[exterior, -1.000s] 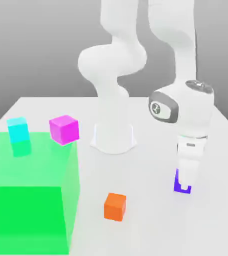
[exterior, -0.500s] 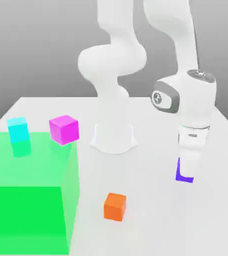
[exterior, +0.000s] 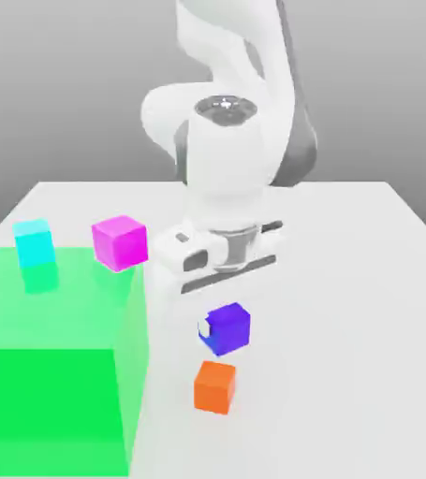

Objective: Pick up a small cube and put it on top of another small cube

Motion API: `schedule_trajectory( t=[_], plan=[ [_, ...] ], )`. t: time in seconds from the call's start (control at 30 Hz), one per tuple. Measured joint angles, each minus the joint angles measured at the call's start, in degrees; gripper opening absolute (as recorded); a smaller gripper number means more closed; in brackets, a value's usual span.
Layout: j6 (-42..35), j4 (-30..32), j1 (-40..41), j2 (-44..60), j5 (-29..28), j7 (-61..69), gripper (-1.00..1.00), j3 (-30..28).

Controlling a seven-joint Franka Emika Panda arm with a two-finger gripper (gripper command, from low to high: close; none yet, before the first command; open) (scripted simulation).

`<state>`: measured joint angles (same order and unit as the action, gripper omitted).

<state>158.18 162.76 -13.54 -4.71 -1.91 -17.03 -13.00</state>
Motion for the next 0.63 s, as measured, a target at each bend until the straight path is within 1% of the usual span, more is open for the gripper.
schedule_trajectory(
  t=[0.13, 0.17, 0.4, 0.63],
  plan=[
    [6.85, -0.26, -0.30, 7.32, 4.80, 3.35, -1.00, 0.76],
    [8.03, -0.29, -0.09, 8.59, 5.70, 3.98, 1.00, 1.13],
    [8.06, -0.29, -0.01, 8.57, 5.69, 3.99, 1.00, 1.13],
    [-2.85, 0.16, 1.84, -3.03, -1.29, -0.93, 1.00, 1.26]
  ],
)
